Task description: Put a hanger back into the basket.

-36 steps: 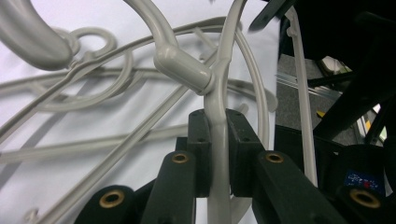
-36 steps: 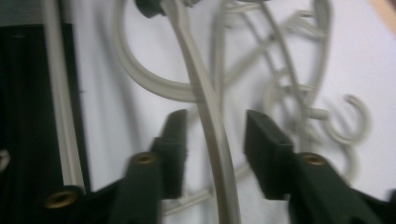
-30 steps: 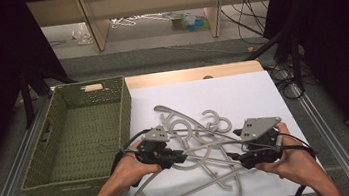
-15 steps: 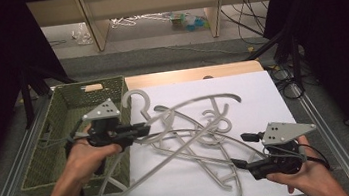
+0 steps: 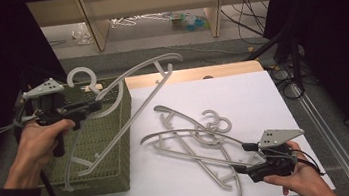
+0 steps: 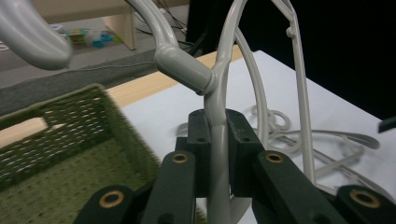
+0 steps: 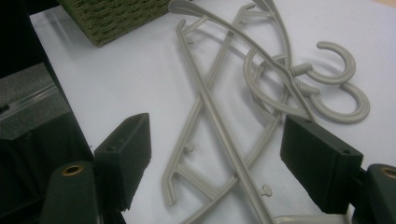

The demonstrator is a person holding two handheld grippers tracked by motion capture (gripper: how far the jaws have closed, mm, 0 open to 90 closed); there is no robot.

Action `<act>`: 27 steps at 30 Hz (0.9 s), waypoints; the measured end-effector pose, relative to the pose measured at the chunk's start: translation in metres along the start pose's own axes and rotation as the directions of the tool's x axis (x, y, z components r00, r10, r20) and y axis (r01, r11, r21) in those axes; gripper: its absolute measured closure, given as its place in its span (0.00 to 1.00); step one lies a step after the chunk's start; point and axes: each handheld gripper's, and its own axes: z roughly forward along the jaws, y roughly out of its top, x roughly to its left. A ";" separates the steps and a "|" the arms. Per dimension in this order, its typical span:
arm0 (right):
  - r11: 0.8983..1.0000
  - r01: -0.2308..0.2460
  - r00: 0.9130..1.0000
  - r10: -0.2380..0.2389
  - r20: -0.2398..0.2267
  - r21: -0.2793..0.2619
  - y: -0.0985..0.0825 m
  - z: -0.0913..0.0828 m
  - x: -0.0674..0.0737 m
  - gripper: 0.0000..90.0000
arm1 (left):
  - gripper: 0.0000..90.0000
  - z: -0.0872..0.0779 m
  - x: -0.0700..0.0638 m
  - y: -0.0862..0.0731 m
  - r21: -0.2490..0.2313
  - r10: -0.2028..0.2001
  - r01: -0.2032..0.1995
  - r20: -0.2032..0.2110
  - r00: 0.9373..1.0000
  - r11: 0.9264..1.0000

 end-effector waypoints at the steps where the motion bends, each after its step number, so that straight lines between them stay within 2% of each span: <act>1: 1.000 -0.010 1.000 0.010 0.003 0.002 -0.001 0.001 0.000 0.27 | 0.90 -0.002 0.006 -0.001 -0.006 -0.011 0.011 -0.013 1.000 1.000; 5: 1.000 -0.006 1.000 0.006 -0.004 0.005 -0.001 0.002 0.000 0.27 | 0.90 -0.008 0.028 -0.004 -0.018 -0.031 0.029 -0.084 0.996 0.999; 6: 1.000 -0.006 1.000 0.006 -0.004 0.005 -0.001 0.002 0.000 0.27 | 0.90 -0.008 0.028 -0.004 -0.018 -0.031 0.029 -0.084 0.996 0.999; 8: 1.000 -0.007 1.000 0.007 -0.007 0.006 -0.001 0.002 0.000 0.27 | 0.90 -0.010 0.038 -0.006 -0.018 -0.026 0.024 -0.112 0.993 1.000; 11: 1.000 -0.006 1.000 0.007 -0.012 0.010 -0.001 0.003 0.000 0.27 | 0.90 -0.014 0.054 -0.011 -0.017 -0.032 0.030 -0.166 0.986 0.999; 12: 1.000 -0.012 1.000 0.012 -0.014 0.012 -0.002 0.003 0.000 0.27 | 0.90 -0.016 0.062 -0.015 -0.019 -0.038 0.035 -0.189 0.981 0.999; 13: 1.000 -0.012 1.000 0.012 -0.014 0.012 -0.002 0.003 0.000 0.27 | 0.90 -0.016 0.062 -0.015 -0.019 -0.038 0.035 -0.189 0.981 0.999; 15: 1.000 -0.013 1.000 0.013 -0.018 0.006 -0.002 0.003 0.000 0.27 | 0.90 -0.018 0.071 -0.019 -0.013 -0.024 0.022 -0.210 0.977 1.000; 16: 1.000 -0.012 1.000 0.012 -0.012 0.003 -0.002 0.003 -0.001 0.27 | 0.90 -0.021 0.080 -0.024 -0.010 -0.028 0.026 -0.244 0.969 1.000; 17: 1.000 -0.012 1.000 0.012 -0.012 0.003 -0.002 0.003 -0.001 0.27 | 0.90 -0.021 0.080 -0.024 -0.010 -0.028 0.026 -0.244 0.969 1.000; 18: 1.000 -0.012 1.000 0.012 -0.010 0.002 -0.002 0.003 -0.001 0.27 | 0.90 -0.022 0.085 -0.027 -0.006 -0.033 0.032 -0.257 0.966 0.999; 25: 1.000 -0.019 1.000 0.019 -0.010 0.002 -0.002 0.004 -0.001 0.27 | 0.90 -0.026 0.105 -0.046 0.017 -0.021 0.027 -0.305 0.952 0.999; 26: 1.000 -0.019 1.000 0.019 -0.013 0.004 -0.002 0.004 -0.001 0.27 | 0.90 -0.026 0.109 -0.051 0.001 -0.034 0.036 -0.315 0.948 0.999; 27: 1.000 -0.019 1.000 0.019 -0.013 0.004 -0.002 0.004 -0.001 0.27 | 0.90 -0.026 0.109 -0.051 0.001 -0.034 0.036 -0.315 0.948 0.999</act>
